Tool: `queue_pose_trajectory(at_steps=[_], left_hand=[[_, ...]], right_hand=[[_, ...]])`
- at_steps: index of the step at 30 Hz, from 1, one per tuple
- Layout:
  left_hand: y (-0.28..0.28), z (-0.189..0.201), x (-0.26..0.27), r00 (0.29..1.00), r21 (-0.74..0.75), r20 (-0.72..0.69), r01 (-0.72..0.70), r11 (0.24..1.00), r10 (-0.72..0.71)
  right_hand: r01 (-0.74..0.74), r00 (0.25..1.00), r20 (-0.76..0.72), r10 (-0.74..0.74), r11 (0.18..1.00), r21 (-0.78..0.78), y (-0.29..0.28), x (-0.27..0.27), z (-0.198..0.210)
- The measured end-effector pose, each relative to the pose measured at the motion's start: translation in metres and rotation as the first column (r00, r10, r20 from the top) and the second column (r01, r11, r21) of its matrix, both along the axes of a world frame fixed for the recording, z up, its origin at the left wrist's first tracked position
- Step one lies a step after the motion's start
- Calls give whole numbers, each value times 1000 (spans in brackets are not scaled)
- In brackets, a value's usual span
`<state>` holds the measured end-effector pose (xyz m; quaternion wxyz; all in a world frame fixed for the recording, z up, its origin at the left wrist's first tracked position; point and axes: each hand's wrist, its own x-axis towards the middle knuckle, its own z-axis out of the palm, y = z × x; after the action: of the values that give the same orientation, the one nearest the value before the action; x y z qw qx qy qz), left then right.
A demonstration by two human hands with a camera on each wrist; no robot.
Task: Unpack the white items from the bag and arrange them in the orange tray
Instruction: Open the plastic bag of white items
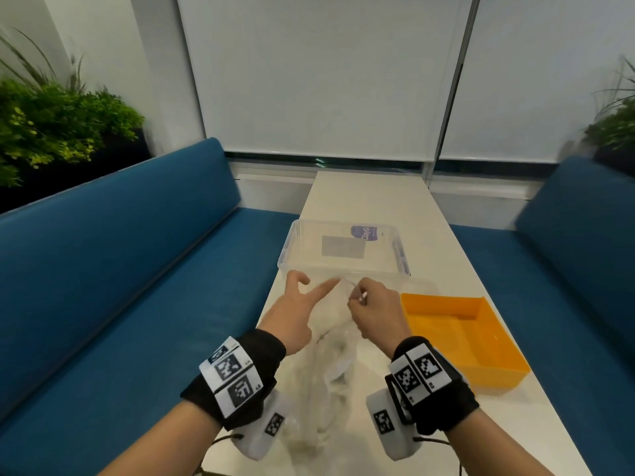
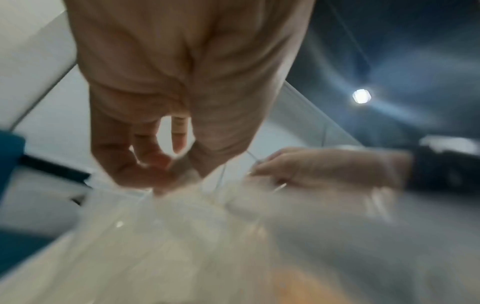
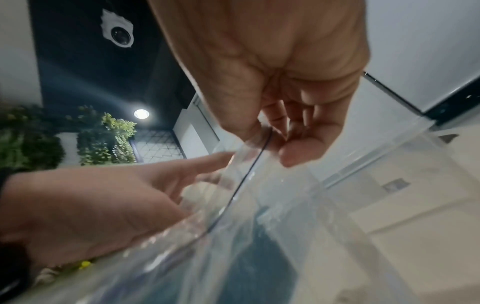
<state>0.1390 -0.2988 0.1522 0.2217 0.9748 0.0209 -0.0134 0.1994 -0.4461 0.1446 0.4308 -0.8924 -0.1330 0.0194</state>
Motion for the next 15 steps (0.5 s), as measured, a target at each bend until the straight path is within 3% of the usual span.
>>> queue_pose_trajectory(at_steps=[2,3,5,6,8,11,13,15], left_hand=[[6,-9,-4,987,103,75,-151,983,143],[7,-12,-6,975,59,70,-213,975,209],[6,-19,-10,960,-204,-20,-278,939,280],[3,-22,-13,957,-374,-88,-289,881,277],[-4,-25,-20,966,-549,-140,-257,795,216],[-1,-32,-25,968,-572,-13,-214,792,252],[10,-35,-29,935,-537,99,-238,809,340],[17,-36,-34,915,-480,123,-284,830,384]], right_hand=[[80,997,-3,-80,996,37,-8,0,-8],[98,995,-31,-96,993,68,-10,-4,-10],[56,989,-142,-41,993,104,-9,-17,-14],[4,973,-228,21,994,107,-5,-27,-15],[-83,917,-377,128,988,131,3,-43,-20],[-62,931,-346,118,984,170,3,-46,-32],[20,966,-257,16,991,136,-3,-40,-36],[107,969,-237,-68,982,155,-7,-36,-37]])
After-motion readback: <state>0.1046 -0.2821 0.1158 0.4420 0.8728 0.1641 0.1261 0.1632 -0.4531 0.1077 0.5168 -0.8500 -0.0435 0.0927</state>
